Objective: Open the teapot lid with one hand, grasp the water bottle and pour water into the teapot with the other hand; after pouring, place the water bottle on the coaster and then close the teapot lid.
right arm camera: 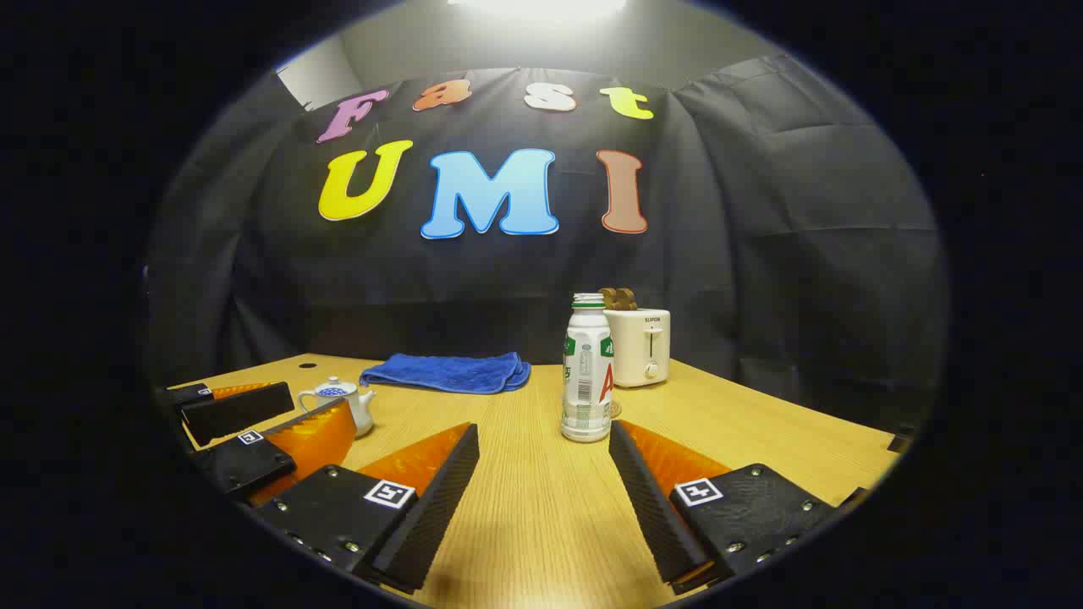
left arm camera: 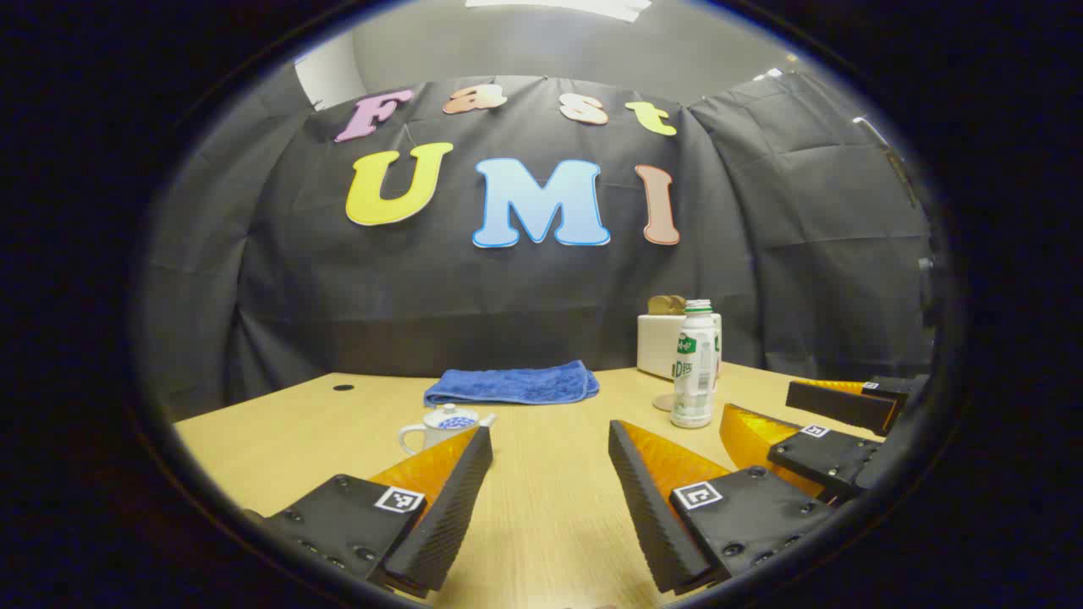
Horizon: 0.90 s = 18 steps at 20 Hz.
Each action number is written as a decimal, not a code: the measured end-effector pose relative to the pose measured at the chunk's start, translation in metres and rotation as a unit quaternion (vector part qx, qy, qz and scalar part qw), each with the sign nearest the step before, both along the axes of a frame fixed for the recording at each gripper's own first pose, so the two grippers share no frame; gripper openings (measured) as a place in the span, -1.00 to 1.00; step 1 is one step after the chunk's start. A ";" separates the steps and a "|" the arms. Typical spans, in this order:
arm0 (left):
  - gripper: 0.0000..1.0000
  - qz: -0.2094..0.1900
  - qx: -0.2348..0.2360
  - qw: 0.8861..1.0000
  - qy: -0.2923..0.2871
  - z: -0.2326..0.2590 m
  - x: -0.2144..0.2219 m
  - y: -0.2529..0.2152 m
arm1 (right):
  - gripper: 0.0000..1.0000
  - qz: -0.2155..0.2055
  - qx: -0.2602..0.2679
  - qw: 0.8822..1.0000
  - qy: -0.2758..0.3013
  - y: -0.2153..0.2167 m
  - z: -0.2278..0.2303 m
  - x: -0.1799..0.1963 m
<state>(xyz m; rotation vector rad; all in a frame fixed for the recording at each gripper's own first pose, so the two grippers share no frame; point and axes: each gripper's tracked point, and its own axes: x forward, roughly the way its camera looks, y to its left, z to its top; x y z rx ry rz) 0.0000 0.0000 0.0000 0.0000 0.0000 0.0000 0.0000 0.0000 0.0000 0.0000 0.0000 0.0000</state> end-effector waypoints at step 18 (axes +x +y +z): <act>1.00 0.037 0.001 0.999 0.002 -0.001 -0.004 0.012 | 0.93 0.049 -0.001 0.999 0.001 0.013 -0.002 0.002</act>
